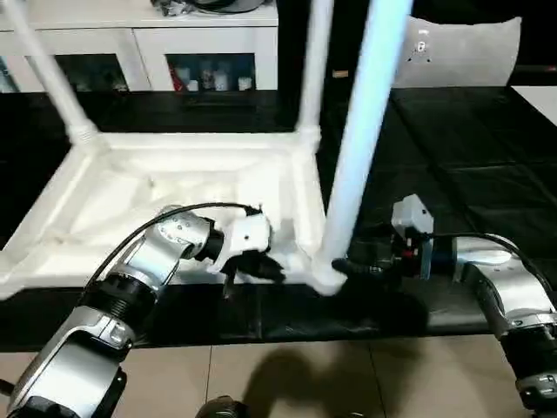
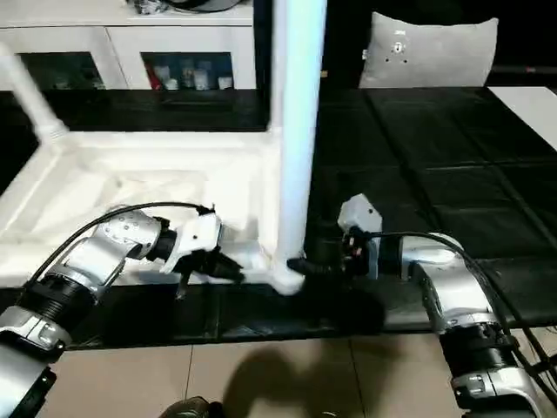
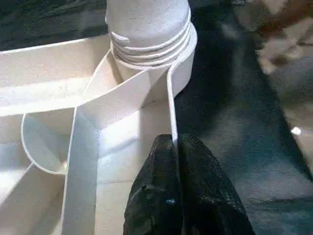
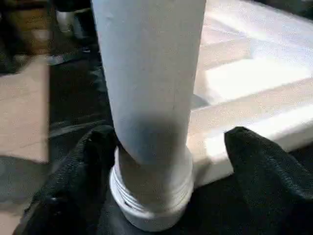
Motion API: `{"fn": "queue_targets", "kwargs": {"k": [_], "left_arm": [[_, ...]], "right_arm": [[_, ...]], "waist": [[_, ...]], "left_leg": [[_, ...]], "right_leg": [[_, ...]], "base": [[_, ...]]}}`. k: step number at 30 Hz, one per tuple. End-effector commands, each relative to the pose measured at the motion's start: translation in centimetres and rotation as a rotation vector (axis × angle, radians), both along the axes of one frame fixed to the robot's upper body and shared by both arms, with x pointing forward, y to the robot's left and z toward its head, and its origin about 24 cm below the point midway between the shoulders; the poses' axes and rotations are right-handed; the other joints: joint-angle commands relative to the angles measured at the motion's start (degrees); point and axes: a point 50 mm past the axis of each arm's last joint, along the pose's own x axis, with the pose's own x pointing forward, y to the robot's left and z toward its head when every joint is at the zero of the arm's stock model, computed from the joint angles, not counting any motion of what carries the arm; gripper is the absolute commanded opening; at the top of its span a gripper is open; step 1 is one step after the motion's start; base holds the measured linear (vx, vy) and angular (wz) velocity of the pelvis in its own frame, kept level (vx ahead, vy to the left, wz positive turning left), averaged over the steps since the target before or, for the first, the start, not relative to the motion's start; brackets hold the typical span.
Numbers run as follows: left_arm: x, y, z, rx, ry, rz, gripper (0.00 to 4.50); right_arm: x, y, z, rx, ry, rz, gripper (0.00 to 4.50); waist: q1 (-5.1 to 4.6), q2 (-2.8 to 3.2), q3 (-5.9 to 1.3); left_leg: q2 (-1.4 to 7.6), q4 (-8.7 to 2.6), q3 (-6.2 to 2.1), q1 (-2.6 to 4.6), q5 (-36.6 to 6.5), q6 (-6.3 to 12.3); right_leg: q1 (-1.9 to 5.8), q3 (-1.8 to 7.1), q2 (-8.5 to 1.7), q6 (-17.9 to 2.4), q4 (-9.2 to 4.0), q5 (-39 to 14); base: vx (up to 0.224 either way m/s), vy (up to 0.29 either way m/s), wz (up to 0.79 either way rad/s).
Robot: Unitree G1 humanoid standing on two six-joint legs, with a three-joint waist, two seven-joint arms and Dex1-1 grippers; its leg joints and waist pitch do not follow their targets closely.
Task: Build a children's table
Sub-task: Rotate leg to tighten
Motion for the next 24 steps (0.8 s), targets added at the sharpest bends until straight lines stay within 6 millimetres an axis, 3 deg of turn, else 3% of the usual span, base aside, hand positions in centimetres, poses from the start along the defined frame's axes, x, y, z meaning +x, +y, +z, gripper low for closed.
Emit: {"fn": "queue_targets", "kwargs": {"k": [1,2,3,8,10,15,24], "left_arm": [[-0.5,-1.0,1.0,0.014,-0.021,-0.141,0.0],[-0.6,-1.1,1.1,0.016,-0.015,-0.162,0.0],[-0.6,-1.1,1.1,0.017,-0.013,-0.173,0.0],[-0.7,-1.4,1.3,0.011,-0.006,-0.209,0.0],[-0.8,-1.4,1.3,0.009,-0.003,-0.215,0.0],[-0.8,-1.3,1.3,0.009,0.008,-0.222,0.0],[0.1,-1.4,1.3,-0.059,0.011,-0.061,0.0]], "right_arm": [[0.0,0.5,0.6,0.008,0.019,0.068,3.48],[-0.1,0.7,0.5,0.008,0.034,0.094,3.43],[-0.2,0.8,0.5,0.008,0.044,0.109,3.43],[-0.6,1.4,0.1,0.002,0.093,0.172,2.94],[-0.7,1.5,0.0,0.007,0.108,0.185,2.69],[-0.9,1.7,0.0,0.014,0.138,0.212,2.27],[-1.3,2.6,0.0,0.113,0.166,0.147,2.03]], "waist": [[-0.16,-0.86,-4.09],[-0.2,-1.45,-4.19],[-0.08,-1.14,-4.14],[0.42,-1.05,-4.14],[0.46,-1.35,-4.09],[0.46,-1.28,-4.14],[0.54,-1.3,-4.11]], "left_leg": [[3.5,-4.19,-1.41,2.04,-14.04,2.63],[3.54,-4.14,-1.32,1.96,-13.27,2.88],[3.53,-4.1,-1.37,1.89,-12.93,3.0],[3.64,-4.12,-1.32,2.14,-13.12,2.59],[3.59,-4.19,-1.38,2.04,-13.29,2.3],[3.61,-4.19,-1.39,2.07,-12.97,2.09],[3.55,-4.13,-1.35,2.07,-12.86,2.13]], "right_leg": [[2.03,1.9,-3.32,-14.12,-3.95,-12.43],[2.16,1.94,-3.37,-14.24,-3.9,-11.71],[2.11,1.95,-3.43,-14.3,-3.78,-11.75],[1.89,1.98,-3.43,-14.29,-3.84,-12.07],[2.03,1.97,-3.51,-14.07,-3.83,-12.8],[1.95,1.98,-3.47,-13.77,-3.83,-12.79],[1.95,1.99,-3.53,-13.9,-3.9,-13.03]], "base": [[0.0,0.0,0.0],[0.0,0.0,0.0],[0.0,0.0,0.0],[0.0,0.0,0.0],[0.0,0.0,0.0],[0.0,0.0,0.0],[0.0,0.0,0.0]]}}
